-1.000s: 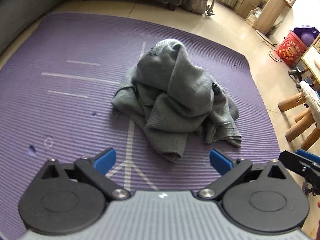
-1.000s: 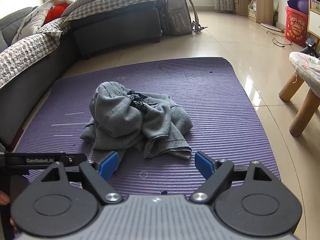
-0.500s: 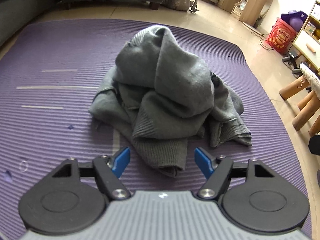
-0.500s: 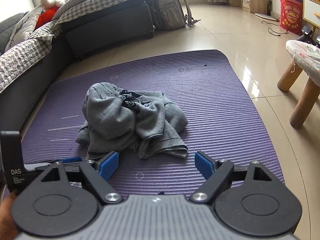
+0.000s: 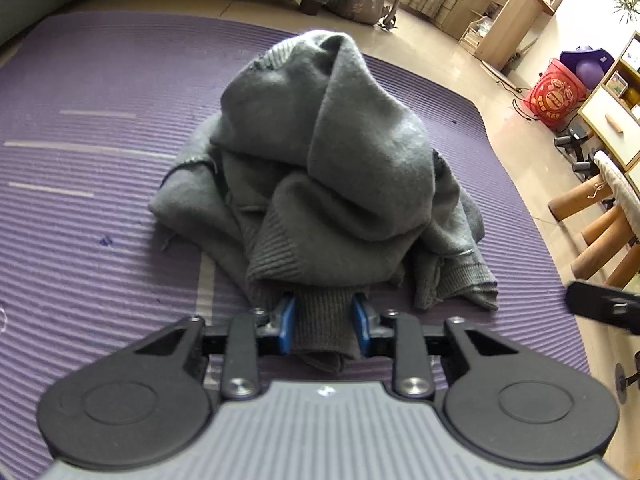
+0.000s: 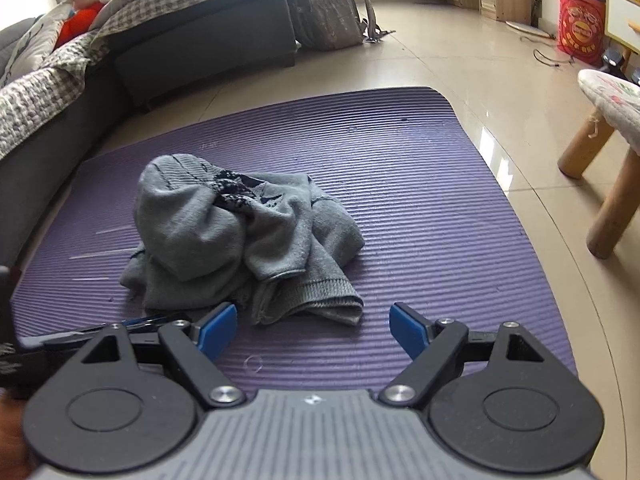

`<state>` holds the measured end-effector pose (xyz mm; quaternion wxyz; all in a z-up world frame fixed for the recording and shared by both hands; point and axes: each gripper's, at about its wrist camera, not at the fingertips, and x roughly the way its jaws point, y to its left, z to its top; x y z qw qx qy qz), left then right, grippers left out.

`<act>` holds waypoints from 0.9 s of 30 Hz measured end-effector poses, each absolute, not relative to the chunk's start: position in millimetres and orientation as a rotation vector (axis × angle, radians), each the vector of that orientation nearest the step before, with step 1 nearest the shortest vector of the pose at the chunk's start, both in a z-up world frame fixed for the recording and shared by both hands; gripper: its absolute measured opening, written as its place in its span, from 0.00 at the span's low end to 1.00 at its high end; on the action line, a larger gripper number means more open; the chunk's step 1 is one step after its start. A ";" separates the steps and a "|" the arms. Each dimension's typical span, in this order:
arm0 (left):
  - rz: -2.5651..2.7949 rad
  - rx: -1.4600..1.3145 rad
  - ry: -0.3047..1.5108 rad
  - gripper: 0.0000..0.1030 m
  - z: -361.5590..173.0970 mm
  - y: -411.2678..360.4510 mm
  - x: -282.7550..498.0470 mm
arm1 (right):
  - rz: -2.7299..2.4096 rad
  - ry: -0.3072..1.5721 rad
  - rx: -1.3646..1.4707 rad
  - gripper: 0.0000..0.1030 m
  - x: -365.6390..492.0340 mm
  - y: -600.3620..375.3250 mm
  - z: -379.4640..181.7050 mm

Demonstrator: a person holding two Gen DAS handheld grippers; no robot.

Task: Fold clothes
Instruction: 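Grasp the sweater edge with the left gripper while the right gripper grasps another edge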

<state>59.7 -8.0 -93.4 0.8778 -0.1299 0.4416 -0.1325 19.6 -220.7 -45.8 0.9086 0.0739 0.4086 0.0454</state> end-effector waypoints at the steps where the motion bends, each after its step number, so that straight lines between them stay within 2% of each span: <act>1: -0.279 -0.272 0.921 0.35 -93.4 -8.6 60.2 | 0.102 0.855 0.155 0.80 28.7 -223.1 -52.8; 2: -0.283 -0.268 0.918 0.39 -93.2 -9.7 60.3 | 0.116 0.865 0.163 0.78 34.8 -222.9 -59.0; 5: -0.283 -0.265 0.912 0.41 -93.1 -12.5 60.9 | 0.150 0.875 0.187 0.72 45.3 -218.1 -72.8; 19: -0.303 -0.318 0.895 0.38 -100.0 -5.8 65.1 | 0.249 0.844 0.174 0.50 73.0 -185.2 -114.0; 20: -0.305 -0.314 0.891 0.35 -100.3 -6.0 64.5 | 0.253 0.836 0.173 0.49 73.8 -184.0 -115.5; 21: -0.309 -0.307 0.887 0.28 -100.9 -6.6 64.1 | 0.257 0.826 0.172 0.47 74.4 -182.9 -116.5; 22: -0.311 -0.302 0.884 0.23 -101.4 -7.0 63.9 | 0.260 0.815 0.172 0.41 75.0 -181.8 -117.5; 23: -0.311 -0.302 0.885 0.13 -101.5 -6.8 64.7 | 0.264 0.804 0.171 0.27 75.6 -180.7 -118.4; 24: -0.308 -0.306 0.889 0.10 -102.3 -5.9 65.5 | 0.259 0.807 0.179 0.15 77.5 -180.9 -119.4; 25: -0.298 -0.313 0.893 0.08 -102.4 -4.1 66.3 | 0.251 0.813 0.191 0.07 80.0 -181.6 -120.4; 27: -0.289 -0.315 0.894 0.05 -100.8 -1.8 67.8 | 0.238 0.822 0.207 0.04 82.9 -183.5 -120.0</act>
